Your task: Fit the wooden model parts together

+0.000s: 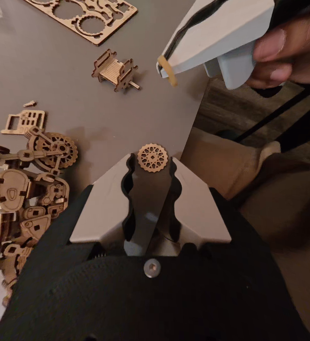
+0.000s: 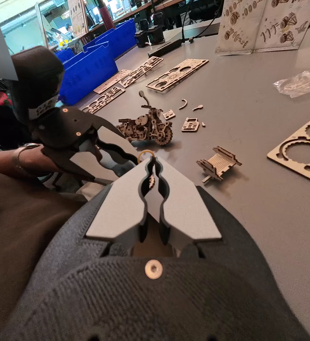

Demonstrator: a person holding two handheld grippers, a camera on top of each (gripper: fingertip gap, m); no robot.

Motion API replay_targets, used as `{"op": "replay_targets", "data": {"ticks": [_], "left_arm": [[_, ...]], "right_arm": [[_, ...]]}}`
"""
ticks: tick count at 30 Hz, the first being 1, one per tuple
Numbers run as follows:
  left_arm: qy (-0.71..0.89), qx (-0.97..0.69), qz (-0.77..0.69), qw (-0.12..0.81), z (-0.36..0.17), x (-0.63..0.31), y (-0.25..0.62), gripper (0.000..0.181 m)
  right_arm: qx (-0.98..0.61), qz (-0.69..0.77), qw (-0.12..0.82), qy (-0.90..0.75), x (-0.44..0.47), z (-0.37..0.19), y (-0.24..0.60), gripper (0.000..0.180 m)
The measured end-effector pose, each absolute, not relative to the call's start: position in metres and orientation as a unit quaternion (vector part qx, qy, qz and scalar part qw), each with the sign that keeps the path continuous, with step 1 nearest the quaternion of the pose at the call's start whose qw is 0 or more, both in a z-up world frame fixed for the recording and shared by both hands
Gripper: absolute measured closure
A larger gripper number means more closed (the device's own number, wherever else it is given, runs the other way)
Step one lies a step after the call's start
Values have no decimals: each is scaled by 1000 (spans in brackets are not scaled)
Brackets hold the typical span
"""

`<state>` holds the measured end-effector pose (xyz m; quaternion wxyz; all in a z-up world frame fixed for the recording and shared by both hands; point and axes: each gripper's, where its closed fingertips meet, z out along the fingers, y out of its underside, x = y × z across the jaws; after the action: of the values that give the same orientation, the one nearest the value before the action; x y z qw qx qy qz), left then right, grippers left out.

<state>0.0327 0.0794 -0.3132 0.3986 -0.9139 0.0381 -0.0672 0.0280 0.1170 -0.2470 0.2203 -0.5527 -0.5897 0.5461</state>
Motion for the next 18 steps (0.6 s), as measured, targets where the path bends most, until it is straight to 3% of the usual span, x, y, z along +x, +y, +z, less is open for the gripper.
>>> {"op": "replay_targets", "data": {"ticks": [1, 3, 5, 10, 18], "left_arm": [[40, -914, -56, 399, -313, 33, 79, 135], [35, -910, -56, 410, -309, 36, 78, 124], [39, -900, -72, 429, -303, 46, 76, 126], [114, -914, 91, 379, -325, 35, 75, 128], [100, -905, 80, 406, -318, 46, 70, 154]], "right_arm": [[-555, 549, 216, -587, 28, -247, 118, 179], [-559, 554, 208, -581, 27, -248, 120, 179], [-562, 559, 203, -575, 26, -248, 124, 179], [-563, 587, 174, -555, 20, -245, 127, 179], [-546, 596, 166, -565, 11, -238, 122, 179]]}}
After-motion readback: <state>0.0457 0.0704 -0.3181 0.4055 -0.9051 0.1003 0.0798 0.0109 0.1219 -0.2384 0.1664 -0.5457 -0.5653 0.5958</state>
